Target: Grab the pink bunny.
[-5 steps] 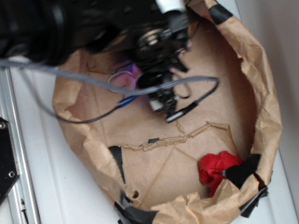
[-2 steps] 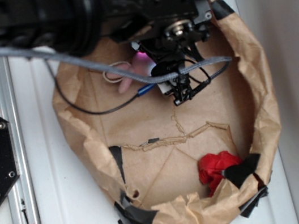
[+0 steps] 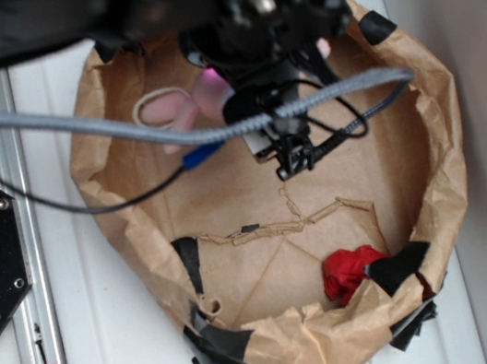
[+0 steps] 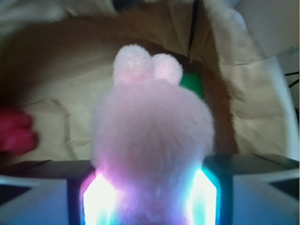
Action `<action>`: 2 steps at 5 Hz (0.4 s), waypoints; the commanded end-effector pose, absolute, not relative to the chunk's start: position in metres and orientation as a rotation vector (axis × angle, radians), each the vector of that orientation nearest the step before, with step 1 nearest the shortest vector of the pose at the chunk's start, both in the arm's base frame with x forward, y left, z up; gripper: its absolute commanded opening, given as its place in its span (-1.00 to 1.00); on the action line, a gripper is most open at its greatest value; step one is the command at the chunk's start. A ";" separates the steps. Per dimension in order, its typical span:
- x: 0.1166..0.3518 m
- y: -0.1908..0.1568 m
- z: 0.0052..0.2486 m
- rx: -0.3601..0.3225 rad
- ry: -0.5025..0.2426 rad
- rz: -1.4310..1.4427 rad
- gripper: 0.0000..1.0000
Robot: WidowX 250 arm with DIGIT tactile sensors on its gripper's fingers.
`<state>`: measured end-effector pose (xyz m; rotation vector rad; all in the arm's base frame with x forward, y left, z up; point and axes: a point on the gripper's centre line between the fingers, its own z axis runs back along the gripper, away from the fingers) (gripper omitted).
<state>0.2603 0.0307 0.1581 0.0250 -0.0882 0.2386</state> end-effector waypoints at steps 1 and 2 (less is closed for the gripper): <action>0.249 0.002 0.228 -0.049 -0.168 -0.122 -1.00; 0.247 -0.005 0.225 -0.056 -0.153 -0.136 -1.00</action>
